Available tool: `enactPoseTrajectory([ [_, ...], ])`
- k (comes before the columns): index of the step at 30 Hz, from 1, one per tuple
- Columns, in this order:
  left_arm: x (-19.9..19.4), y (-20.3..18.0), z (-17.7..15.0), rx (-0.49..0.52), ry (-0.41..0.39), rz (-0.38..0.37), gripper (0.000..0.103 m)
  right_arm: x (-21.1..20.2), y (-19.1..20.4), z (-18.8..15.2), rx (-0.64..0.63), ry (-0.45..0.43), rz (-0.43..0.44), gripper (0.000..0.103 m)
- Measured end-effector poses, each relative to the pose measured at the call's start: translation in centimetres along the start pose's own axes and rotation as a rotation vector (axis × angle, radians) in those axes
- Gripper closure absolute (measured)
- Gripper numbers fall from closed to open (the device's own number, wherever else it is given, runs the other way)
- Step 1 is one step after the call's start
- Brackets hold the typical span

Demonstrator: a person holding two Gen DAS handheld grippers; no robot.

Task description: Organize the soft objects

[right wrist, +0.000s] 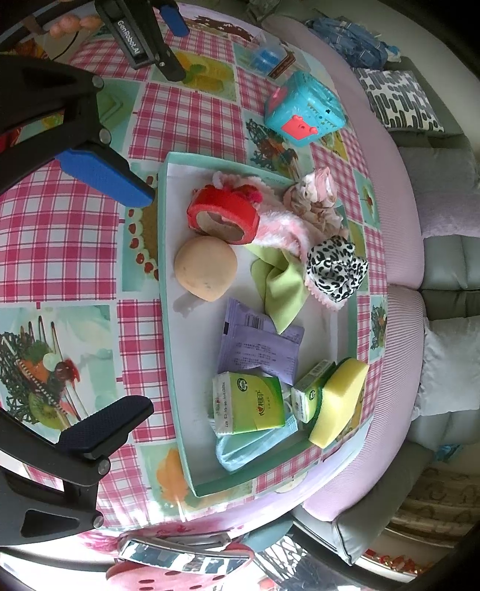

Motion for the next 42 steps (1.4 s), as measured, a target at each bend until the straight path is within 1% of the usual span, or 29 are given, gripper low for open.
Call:
enactPoseTrajectory([
  [42,0.14,0.20,-0.07,-0.011,0.001,0.005,0.012,0.04,-0.19,-0.07,0.005,0.000,-0.003,0.000],
])
Point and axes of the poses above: each gripper's, at about its wrist camera, not at the fingertips, and x roughly the way its jaws point, y to its left, z to its top, the point moved 10 cm from there along x, roughly the way its jaws point, and after that the axes turned 11 degrees about y, right-handed, at the moved point
